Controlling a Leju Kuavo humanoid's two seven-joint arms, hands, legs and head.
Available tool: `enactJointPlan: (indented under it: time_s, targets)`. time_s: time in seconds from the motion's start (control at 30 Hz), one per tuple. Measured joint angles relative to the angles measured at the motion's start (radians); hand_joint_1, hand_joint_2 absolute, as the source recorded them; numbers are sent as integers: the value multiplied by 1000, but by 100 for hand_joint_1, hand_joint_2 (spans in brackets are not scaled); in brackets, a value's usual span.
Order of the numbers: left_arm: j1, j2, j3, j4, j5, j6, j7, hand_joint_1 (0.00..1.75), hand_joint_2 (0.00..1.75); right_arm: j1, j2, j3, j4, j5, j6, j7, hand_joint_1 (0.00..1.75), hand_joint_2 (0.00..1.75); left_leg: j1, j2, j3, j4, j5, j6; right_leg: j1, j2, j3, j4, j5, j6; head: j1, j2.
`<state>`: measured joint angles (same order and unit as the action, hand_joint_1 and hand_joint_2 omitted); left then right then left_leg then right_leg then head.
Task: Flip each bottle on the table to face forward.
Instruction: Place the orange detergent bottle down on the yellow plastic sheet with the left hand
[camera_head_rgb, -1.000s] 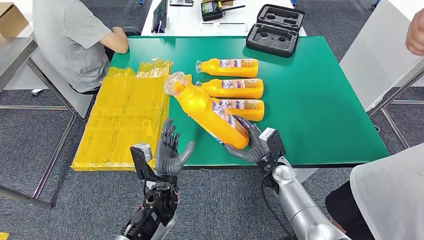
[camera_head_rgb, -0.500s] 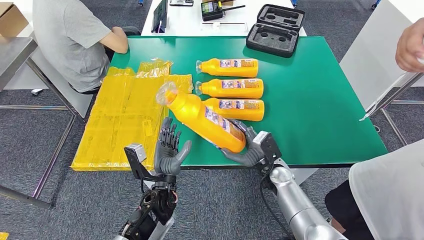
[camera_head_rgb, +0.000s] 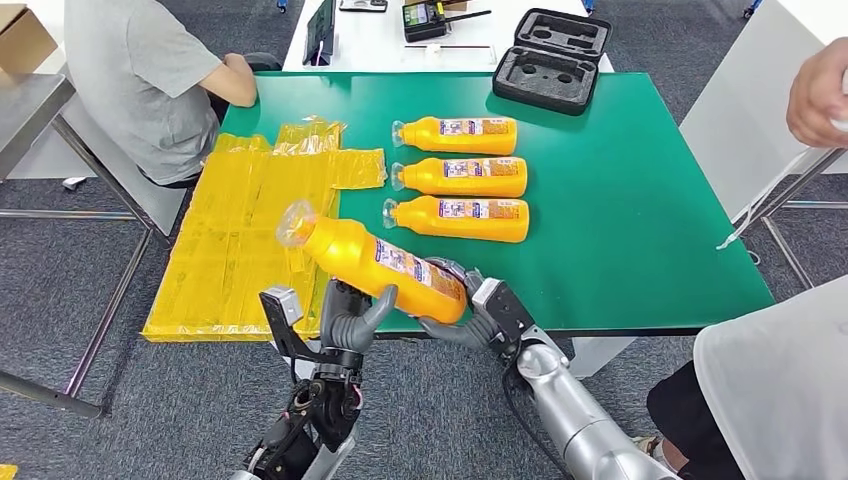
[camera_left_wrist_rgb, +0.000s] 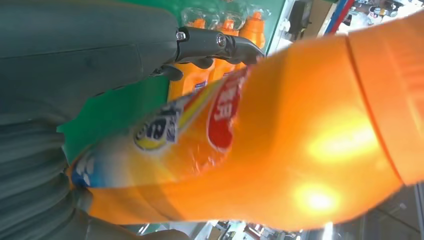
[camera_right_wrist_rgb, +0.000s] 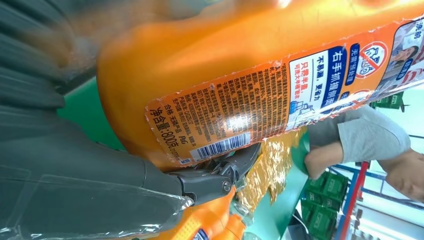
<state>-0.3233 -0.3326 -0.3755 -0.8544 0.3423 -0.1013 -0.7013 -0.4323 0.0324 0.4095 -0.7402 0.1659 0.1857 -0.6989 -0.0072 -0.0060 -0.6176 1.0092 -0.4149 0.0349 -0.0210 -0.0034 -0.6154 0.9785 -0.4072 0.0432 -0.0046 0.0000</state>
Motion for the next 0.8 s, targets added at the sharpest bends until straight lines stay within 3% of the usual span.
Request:
enactJointPlan:
  time_s: [0.8]
  targets:
    - [-2, 0, -9, -6, -17, -3, 0, 0, 175, -49, 20, 20, 61, -31, 3, -1, 175, 175, 0, 0, 0, 0, 0, 0, 0, 0, 0, 0, 0, 0, 0, 0]
